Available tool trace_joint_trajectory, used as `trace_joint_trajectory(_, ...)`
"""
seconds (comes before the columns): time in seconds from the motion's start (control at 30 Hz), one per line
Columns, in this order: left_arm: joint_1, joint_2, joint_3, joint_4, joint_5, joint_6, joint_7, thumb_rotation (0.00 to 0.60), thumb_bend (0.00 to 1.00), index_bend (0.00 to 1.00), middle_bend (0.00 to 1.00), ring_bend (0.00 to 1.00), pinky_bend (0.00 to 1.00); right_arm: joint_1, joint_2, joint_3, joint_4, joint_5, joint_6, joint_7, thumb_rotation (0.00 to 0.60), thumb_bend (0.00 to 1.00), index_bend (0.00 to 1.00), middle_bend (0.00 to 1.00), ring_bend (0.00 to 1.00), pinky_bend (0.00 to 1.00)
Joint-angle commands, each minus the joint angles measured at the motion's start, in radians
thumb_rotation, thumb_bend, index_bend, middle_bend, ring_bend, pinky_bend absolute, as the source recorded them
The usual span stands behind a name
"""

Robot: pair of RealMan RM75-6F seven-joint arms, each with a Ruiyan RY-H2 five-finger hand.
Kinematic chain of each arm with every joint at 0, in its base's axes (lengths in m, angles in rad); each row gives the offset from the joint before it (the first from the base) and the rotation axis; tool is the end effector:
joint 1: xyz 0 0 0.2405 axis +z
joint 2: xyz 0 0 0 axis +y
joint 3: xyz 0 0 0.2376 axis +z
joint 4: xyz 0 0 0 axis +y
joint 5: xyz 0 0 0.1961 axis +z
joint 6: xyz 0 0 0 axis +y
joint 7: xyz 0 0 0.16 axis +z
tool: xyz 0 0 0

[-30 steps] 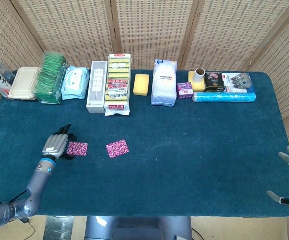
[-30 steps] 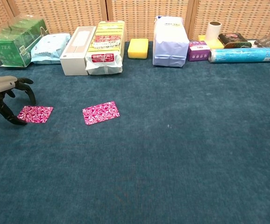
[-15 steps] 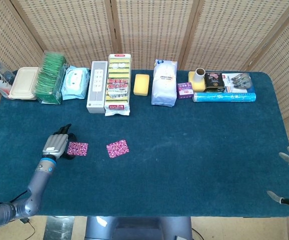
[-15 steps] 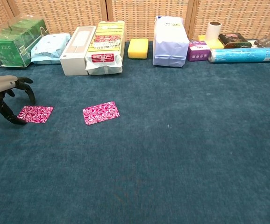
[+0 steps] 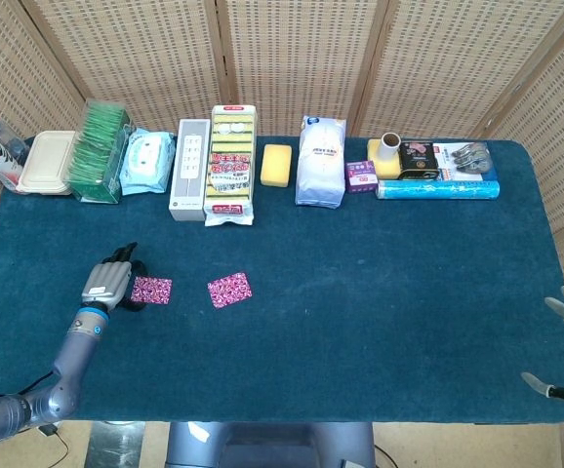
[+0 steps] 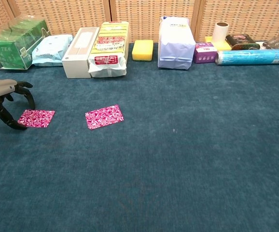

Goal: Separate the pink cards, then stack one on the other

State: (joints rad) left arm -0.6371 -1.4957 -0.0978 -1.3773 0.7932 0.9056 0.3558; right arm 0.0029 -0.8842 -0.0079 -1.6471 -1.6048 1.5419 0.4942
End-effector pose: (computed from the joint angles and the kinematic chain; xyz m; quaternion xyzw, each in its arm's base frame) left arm -0.2523 0.3308 0.0075 -0.6646 -0.5040 -0.2325 0.5001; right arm -0.2947 -0.1591 0.2225 0.5433 -0.4790 0.4607 0.5129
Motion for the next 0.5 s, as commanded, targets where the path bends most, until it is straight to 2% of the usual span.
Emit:
trace_joint_trajectory(0.03,0.001,0.000,-0.001,-0.001,-0.002,-0.002,0.001,0.600,0.15,0.36,0.00,0.00,0.16,-0.001,0.000,0.000,0.000,0.000,0.001,-0.001,0.600,0.00,0.10,0.00,0.00,0.00)
trace_joint_trajectory(0.23,0.001,-0.002,-0.002,0.001,-0.009,-0.003,0.011,0.600,0.17,0.36,0.00,0.00,0.16,0.000,-0.001,0.000,-0.001,0.000,0.001,-0.002,0.600,0.00,0.10,0.00,0.00,0.00)
trace_joint_trajectory(0.4,-0.002,0.000,0.002,-0.001,-0.018,-0.007,0.029,0.600,0.24,0.36,0.00,0.00,0.16,0.001,0.000,0.001,-0.003,0.001,-0.001,-0.002,0.600,0.00,0.10,0.00,0.00,0.00)
trace_joint_trajectory(0.5,-0.003,-0.001,0.001,-0.003,-0.024,-0.007,0.036,0.600,0.25,0.36,0.00,0.00,0.16,0.000,0.001,0.001,-0.001,0.002,-0.001,0.000,0.600,0.00,0.10,0.00,0.00,0.00)
